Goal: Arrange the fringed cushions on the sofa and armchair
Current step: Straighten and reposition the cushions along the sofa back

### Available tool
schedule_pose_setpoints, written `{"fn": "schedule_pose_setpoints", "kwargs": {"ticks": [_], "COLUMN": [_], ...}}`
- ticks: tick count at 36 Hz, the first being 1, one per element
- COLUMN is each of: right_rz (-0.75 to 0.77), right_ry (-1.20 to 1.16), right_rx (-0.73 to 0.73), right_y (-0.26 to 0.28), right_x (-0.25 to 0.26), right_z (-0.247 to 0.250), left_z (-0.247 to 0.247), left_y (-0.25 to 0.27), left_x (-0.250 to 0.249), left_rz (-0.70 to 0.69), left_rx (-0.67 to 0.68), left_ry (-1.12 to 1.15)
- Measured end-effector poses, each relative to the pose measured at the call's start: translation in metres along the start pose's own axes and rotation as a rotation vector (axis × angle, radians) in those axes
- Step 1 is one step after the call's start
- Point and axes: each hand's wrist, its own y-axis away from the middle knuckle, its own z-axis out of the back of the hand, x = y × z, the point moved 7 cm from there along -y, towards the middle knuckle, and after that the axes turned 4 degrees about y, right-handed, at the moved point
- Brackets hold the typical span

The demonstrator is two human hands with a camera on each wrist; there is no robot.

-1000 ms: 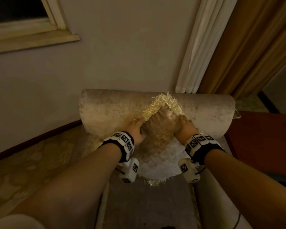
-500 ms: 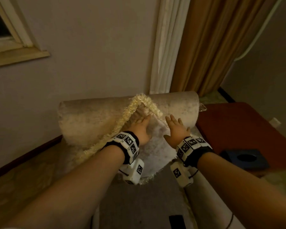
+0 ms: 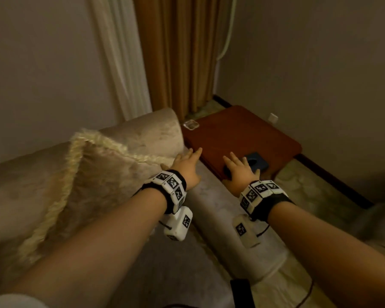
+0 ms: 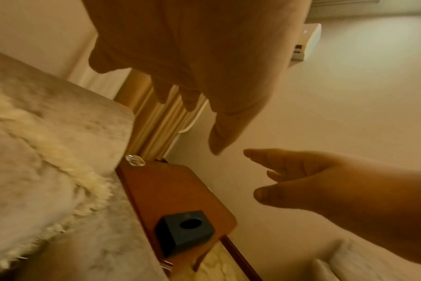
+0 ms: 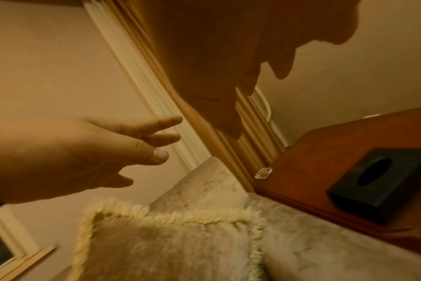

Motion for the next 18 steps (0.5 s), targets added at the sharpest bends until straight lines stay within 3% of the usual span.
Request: {"fn": "schedule_pose_setpoints", "kwargs": {"ticks": [12, 18], "right_rz": [-0.298, -0.431], "right_ry": [-0.071, -0.11], "right_rx": [-0.103, -0.134], "right_y": [0.092, 0.144], "right_x": [-0.256, -0.367], "right_z": [0.029, 0.025], "left_z": [-0.111, -0.177], "left_y": [-0.01, 0.001], "left_x": [-0.248, -0.354], "left_rz": [-0.262, -0.378], "left_rx": [0.228, 0.27], "left_ry": [-0.079, -0.132]}}
